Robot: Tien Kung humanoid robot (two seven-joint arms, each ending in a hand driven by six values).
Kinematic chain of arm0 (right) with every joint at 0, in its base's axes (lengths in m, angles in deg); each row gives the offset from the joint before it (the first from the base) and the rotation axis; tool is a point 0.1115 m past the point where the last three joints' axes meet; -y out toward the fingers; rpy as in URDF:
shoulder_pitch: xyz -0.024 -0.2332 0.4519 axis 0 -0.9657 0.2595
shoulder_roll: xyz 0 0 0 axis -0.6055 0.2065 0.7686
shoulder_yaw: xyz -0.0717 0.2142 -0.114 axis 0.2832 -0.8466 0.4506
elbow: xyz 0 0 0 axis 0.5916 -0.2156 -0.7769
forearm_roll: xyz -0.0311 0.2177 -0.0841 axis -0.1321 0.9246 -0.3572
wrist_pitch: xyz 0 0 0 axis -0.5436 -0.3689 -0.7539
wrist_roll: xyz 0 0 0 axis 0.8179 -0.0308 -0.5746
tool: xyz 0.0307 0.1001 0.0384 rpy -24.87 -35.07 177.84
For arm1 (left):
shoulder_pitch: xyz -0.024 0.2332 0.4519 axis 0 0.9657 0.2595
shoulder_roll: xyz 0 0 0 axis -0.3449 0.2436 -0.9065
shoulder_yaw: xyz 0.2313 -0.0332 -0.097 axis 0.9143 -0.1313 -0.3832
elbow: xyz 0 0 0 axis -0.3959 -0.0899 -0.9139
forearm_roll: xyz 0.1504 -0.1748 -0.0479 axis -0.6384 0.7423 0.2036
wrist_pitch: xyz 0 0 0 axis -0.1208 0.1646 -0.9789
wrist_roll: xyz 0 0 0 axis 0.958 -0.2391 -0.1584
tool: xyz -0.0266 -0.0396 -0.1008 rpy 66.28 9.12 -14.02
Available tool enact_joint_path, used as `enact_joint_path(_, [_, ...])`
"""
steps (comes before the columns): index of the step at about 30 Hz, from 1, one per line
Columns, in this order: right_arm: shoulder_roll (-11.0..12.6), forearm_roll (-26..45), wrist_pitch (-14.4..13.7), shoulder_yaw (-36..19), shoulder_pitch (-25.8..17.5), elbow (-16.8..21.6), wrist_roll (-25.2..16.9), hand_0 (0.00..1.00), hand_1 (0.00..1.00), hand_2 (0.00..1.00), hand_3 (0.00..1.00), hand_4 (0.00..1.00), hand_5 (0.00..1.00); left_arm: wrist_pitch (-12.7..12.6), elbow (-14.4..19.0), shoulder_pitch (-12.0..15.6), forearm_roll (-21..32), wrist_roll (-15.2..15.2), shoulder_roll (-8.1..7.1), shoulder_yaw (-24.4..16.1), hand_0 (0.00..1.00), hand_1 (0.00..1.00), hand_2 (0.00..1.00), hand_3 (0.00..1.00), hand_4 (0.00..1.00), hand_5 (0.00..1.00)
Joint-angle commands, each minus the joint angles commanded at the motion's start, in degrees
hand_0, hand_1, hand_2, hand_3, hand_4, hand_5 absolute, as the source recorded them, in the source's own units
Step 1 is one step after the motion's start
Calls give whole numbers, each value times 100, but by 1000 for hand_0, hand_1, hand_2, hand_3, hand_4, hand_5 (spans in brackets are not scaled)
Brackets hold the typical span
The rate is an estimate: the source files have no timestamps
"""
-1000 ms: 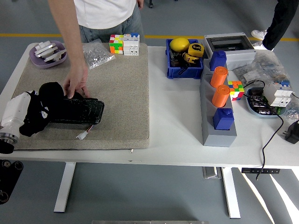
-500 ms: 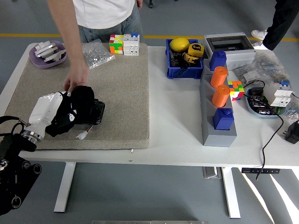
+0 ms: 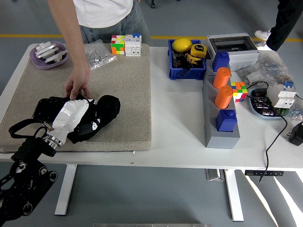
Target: Pick the rag up,wipe the panel,place it on the desk
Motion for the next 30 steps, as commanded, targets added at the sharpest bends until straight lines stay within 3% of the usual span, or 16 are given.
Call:
enact_joint_path(6, [-9, 4, 1, 8, -1, 7, 2, 769, 611, 670, 570, 995, 483, -6, -12, 13, 22, 6, 10, -36, 275, 202, 534, 385, 2, 2])
enact_joint_path(16, [-11, 15, -3, 15, -12, 16, 2, 769, 611, 670, 571, 995, 483, -33, -325, 70, 26, -75, -24, -524, 283, 201, 533, 386, 2, 2])
enact_joint_path(30, [-15, 14, -1, 18, -5, 11, 4, 769, 610, 670, 570, 995, 482, -40, -871, 63, 84, -164, -259, -1086, 292, 200, 531, 386, 2, 2])
